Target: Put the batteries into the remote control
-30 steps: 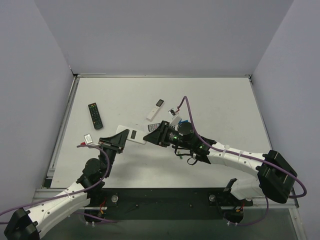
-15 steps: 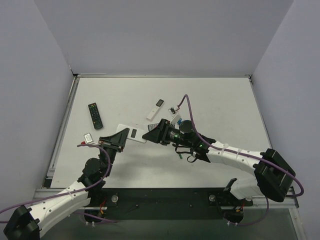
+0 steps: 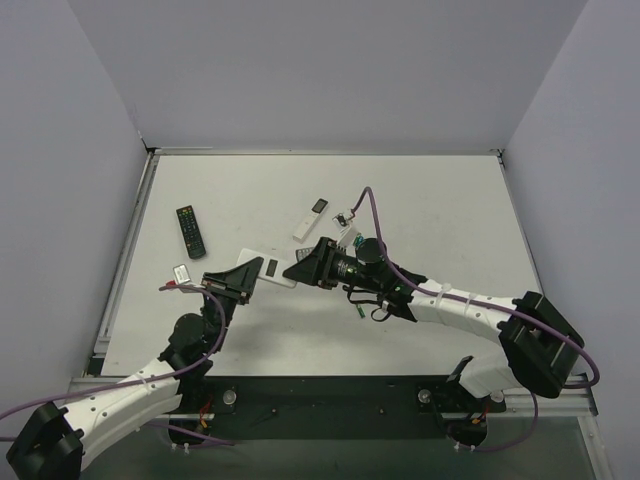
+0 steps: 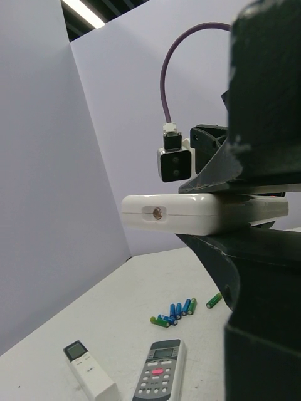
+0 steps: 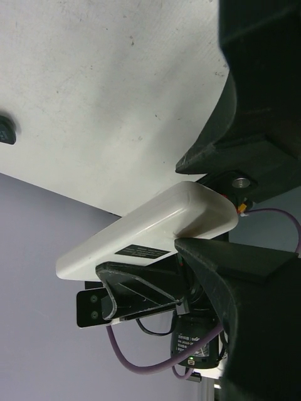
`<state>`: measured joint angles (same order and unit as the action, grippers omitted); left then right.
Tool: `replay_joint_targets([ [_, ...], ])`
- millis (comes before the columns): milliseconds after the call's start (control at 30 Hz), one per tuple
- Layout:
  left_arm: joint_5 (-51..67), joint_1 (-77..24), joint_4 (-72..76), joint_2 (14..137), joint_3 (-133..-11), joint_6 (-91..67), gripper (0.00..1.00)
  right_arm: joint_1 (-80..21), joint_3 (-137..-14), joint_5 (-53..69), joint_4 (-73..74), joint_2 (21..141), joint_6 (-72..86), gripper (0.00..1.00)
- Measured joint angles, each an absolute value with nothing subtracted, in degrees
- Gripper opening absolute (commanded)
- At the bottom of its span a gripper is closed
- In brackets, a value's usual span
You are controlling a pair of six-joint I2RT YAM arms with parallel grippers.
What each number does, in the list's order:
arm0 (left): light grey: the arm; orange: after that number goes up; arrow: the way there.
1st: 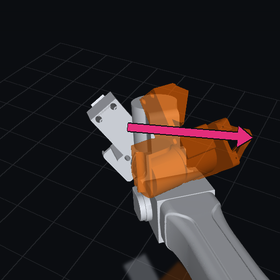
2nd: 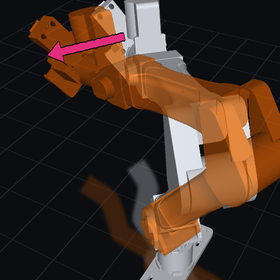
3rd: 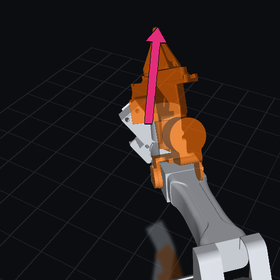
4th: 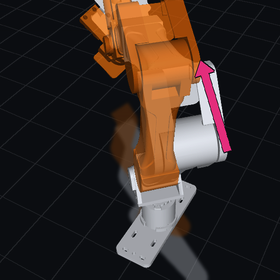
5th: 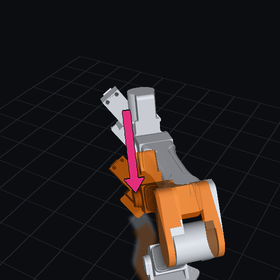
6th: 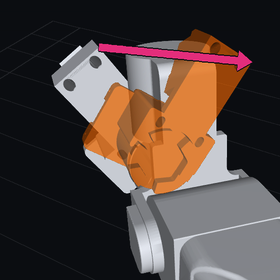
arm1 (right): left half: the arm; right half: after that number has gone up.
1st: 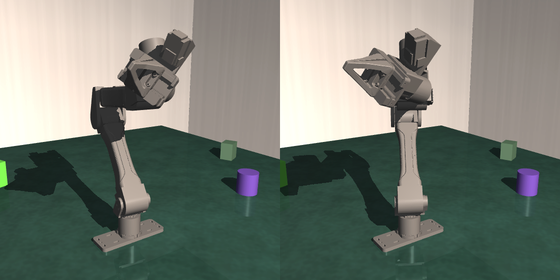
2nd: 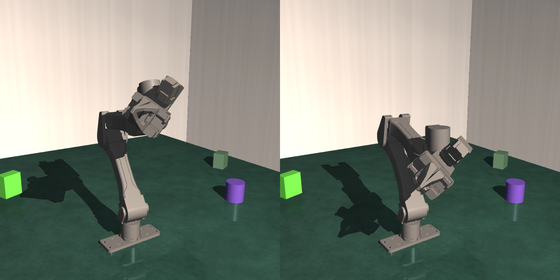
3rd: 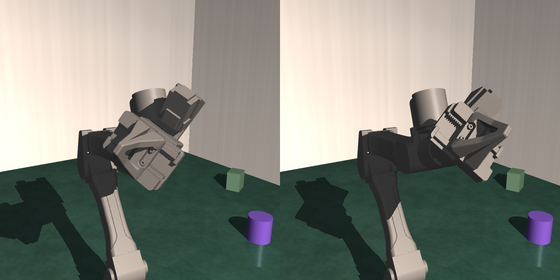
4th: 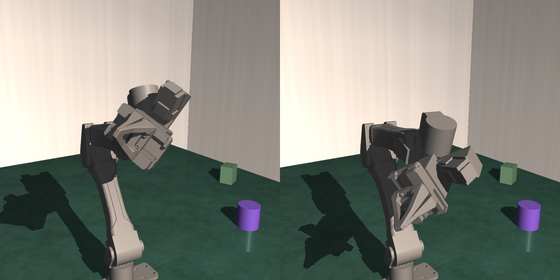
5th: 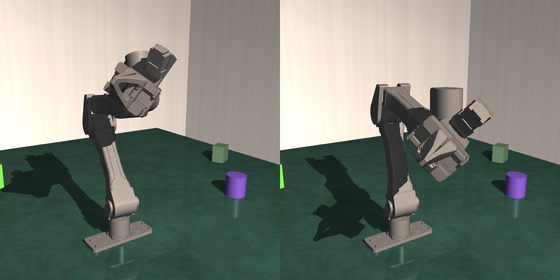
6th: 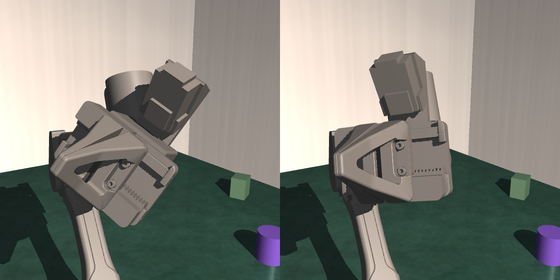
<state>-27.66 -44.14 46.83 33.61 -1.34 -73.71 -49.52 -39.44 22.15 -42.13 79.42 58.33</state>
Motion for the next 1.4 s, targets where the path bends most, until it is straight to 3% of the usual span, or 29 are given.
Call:
replay_joint_targets([
  [200, -28.3, -44.1, 46.8, 33.1, -1.3, -73.3, 0.0, -49.3, -39.6, 22.9, -42.7, 79.5, 59.4, 0.16],
  [300, -28.5, -43.7, 47.0, 32.2, -1.3, -73.2, 0.0, -48.9, -39.8, 23.8, -43.6, 79.7, 60.2, 0.13],
  [733, -24.7, -40.4, 46.6, 31.5, -1.3, -72.4, 0.0, -47.6, -40.7, 27.3, -44.9, 81.7, 61.3, 0.1],
  [933, -22.2, -40.5, 39.9, 25.9, -1.3, -72.0, 0.0, -46.9, -39.2, 30.8, -44.9, 80.4, 61.5, 0.09],
  [1133, -22.3, -40.6, 33.8, 21.0, -1.3, -68.4, 0.0, -45.6, -37.8, 32.3, -43.8, 79.3, 61.1, 0.01],
  [1400, -23.9, -40.1, 27.4, 24.4, -1.3, -60.8, 0.0, -41.4, -37.0, 30.3, -42.2, 79.1, 60.1, 0.0],
])
